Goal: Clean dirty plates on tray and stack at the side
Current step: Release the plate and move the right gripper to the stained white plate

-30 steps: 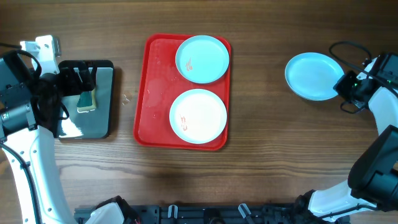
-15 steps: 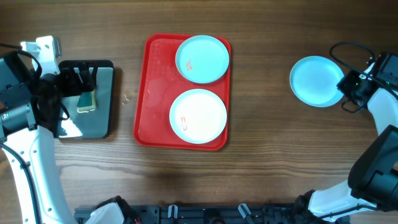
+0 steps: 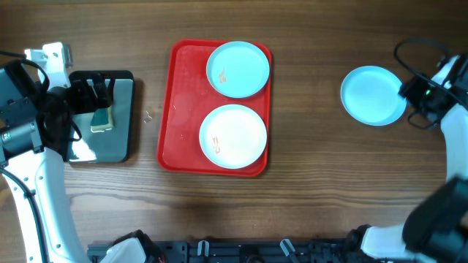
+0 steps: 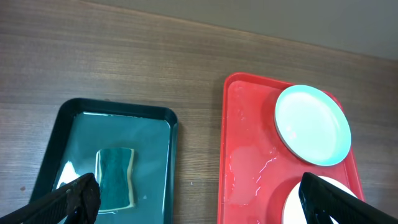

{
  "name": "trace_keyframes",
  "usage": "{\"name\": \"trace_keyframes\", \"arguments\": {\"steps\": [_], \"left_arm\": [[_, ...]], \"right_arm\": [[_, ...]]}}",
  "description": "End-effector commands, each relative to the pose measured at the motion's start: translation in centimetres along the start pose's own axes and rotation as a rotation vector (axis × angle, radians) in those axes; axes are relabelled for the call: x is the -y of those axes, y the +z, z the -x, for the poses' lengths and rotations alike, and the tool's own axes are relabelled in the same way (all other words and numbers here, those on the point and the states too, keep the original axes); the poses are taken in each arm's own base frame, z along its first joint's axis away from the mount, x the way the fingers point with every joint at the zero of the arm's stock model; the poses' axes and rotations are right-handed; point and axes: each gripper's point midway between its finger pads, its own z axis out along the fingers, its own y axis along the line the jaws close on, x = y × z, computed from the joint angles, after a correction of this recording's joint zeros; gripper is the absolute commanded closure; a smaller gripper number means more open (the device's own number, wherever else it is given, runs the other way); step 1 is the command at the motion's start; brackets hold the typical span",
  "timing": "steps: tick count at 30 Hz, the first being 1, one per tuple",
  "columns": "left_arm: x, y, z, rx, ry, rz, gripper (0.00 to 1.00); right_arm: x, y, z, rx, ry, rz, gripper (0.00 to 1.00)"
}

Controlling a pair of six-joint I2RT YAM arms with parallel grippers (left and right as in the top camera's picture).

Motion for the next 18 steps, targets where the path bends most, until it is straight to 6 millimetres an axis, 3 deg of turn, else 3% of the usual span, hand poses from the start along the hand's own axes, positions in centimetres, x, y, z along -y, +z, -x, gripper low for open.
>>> {"name": "trace_keyframes", "arguments": {"steps": [1, 5, 11, 14, 18], "left_arm": [[0.4, -0.2, 0.4, 0.01, 0.023, -0.014, 0.0], [0.4, -0.2, 0.4, 0.009, 0.022, -0.014, 0.0], [0.4, -0.2, 0.4, 0.009, 0.022, -0.014, 0.0], [0.4, -0.2, 0.2, 0.002, 0.019, -0.015, 0.0], [0.4, -0.2, 0.1, -0.001, 0.017, -0.015, 0.0]], "right_arm": [[-7.6, -6.8, 2.4, 0.159, -0.167, 0.179, 0.51], [-13.8, -8.8, -1.2, 0.133, -0.387, 0.288, 0.5], [-20.4, -7.4, -9.0, -0.034, -0.607, 0.404, 0.5], [-22.6, -5.9, -13.0, -0.13, -0.675, 0.434, 0.55], [-23.7, -4.2, -17.9, -0.267, -0.747, 0.434, 0.56]]}}
